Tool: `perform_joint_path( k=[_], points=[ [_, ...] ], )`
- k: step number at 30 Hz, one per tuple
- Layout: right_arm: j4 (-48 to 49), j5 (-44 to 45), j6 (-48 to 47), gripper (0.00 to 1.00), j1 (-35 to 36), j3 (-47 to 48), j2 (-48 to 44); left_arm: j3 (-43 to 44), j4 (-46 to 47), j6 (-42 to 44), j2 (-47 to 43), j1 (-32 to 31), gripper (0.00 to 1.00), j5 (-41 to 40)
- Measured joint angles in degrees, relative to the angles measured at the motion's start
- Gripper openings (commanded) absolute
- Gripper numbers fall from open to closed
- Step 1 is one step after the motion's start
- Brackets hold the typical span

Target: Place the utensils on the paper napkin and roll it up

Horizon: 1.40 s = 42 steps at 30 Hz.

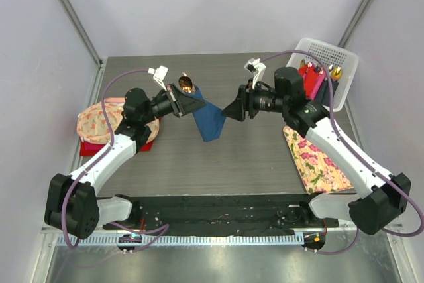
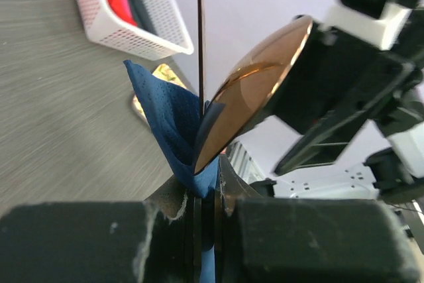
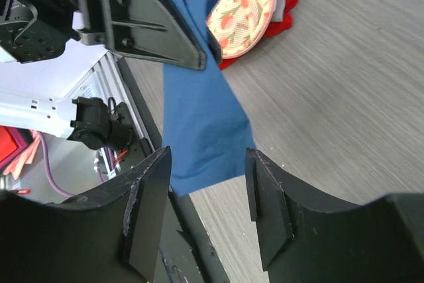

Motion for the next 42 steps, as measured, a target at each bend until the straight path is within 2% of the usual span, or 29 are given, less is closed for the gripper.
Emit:
perform_joint_path(
  k=[6, 15, 21, 32, 35, 42],
  points=[
    [-3.54, 0.74, -1.31, 0.53, 0.0, 2.78, -1.64, 0.35, -5.33, 2.95, 0.31, 0.0, 0.0, -2.47],
    [-2.29, 0.52, 1.29, 0.73, 3.17, 2.91, 2.86, 0.83, -6.84, 3.85, 0.42, 0.0, 0.0, -3.08],
    [0.04, 0.55, 2.67, 0.76, 4.39, 1.84, 6.43, 0.83, -6.16, 2.67, 0.42, -0.04, 0.0, -2.84],
    [8.94, -3.41, 6.69, 0.7, 6.93, -0.09, 9.53, 0.81, -1.81, -0.79, 0.42, -0.15, 0.0, -1.49],
    [11.87, -4.68, 8.2, 0.65, 6.95, -1.07, 9.79, 0.81, 0.22, -2.21, 0.42, -0.15, 0.0, -0.98],
    [19.96, -8.66, 13.53, 0.45, 6.95, -3.39, 10.03, 0.37, 3.91, -4.85, 0.42, -0.44, 0.0, 0.17]
  ],
)
